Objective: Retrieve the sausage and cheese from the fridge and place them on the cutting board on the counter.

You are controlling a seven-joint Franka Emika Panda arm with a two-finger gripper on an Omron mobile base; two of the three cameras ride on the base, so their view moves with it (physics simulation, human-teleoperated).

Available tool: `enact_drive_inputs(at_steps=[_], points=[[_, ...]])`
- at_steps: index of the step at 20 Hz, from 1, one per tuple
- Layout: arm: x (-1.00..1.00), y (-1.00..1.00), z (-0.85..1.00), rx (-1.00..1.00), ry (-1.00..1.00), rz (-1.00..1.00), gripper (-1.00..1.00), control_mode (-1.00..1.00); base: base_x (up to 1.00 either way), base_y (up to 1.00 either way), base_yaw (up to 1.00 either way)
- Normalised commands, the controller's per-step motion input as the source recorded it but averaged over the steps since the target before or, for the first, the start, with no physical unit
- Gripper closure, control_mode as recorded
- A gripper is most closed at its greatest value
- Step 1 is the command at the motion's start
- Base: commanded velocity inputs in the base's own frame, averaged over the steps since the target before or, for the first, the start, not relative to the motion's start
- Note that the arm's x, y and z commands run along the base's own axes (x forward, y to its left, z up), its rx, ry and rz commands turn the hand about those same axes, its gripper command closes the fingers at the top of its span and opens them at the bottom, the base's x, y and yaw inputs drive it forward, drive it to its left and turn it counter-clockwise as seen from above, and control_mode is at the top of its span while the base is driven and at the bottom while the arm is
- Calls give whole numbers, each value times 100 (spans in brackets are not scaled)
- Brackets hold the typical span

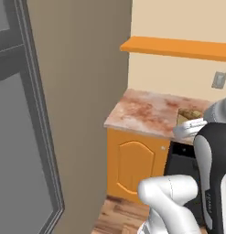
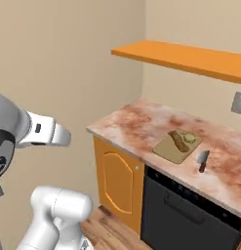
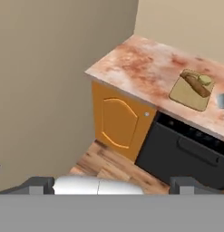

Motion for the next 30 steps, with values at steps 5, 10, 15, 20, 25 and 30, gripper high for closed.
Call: enact_drive_inputs(at_steps=[5, 10, 15, 20, 25, 30], points=[[0, 0, 0, 0, 0, 0, -100, 100, 0, 0, 100], [0, 0, 0, 0, 0, 0, -100, 100, 0, 0, 100], [0, 0, 0, 0, 0, 0, -100, 100, 0, 0, 100], [0, 0, 0, 0, 0, 0, -100, 100, -1, 13, 100], [0, 0, 0, 0, 0, 0, -100, 100, 0, 47, 98], [0, 0, 0, 0, 0, 0, -100, 100, 0, 72, 92]])
